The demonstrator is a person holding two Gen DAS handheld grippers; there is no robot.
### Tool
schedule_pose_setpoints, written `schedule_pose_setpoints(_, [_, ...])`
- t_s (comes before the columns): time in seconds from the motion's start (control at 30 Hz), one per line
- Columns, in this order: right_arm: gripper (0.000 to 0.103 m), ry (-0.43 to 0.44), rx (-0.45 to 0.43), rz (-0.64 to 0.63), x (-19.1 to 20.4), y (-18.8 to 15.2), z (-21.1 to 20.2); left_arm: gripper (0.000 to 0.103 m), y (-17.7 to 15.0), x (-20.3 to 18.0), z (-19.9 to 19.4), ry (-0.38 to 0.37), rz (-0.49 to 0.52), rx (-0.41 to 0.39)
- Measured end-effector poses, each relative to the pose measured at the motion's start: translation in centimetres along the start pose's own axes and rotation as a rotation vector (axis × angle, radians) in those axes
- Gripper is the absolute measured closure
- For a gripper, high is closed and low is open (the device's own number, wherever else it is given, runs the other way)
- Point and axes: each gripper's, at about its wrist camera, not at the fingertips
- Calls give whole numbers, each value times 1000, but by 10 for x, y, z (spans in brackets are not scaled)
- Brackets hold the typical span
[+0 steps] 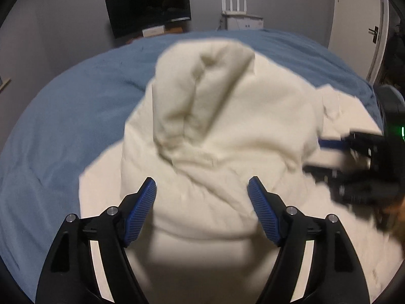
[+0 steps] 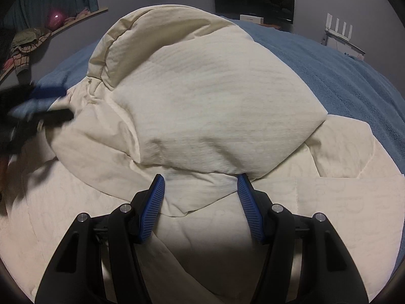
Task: Fold large clothes
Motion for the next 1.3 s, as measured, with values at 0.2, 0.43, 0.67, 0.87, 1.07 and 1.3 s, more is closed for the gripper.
schedule_pose_setpoints(0.2, [43,0,-43,59,-7,-1,-19,30,-12,-4,18,52,9,25])
schedule_pose_setpoints(0.43, [21,-1,-95,207,-23,-9,-122,17,-25,-10,-70,4,-17,5])
schedule_pose_setpoints(0.67, [21,-15,-67,264,-23,-47,-214,7,-80,-2,-167,14,-24,-14])
schedule_pose_setpoints(0.87, [14,-74,-59,207,-4,-106,-290,7,-130,22,-216,23,-75,20])
schedule_pose_setpoints(1.07, [14,-90,-23,222,3,-148,-324,7,-164,25,-240,33,-101,61])
schedule_pose_setpoints(1.3, [14,-85,31,221,14,-188,-344,7,-194,19,-263,33,-133,89])
Point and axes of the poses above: each gripper's, at about its wrist camera, not at the fingertips, and z roughly the way its jaws point, x to its left, y to its top, and after that the axes turned 5 degrees about -z, right-handed
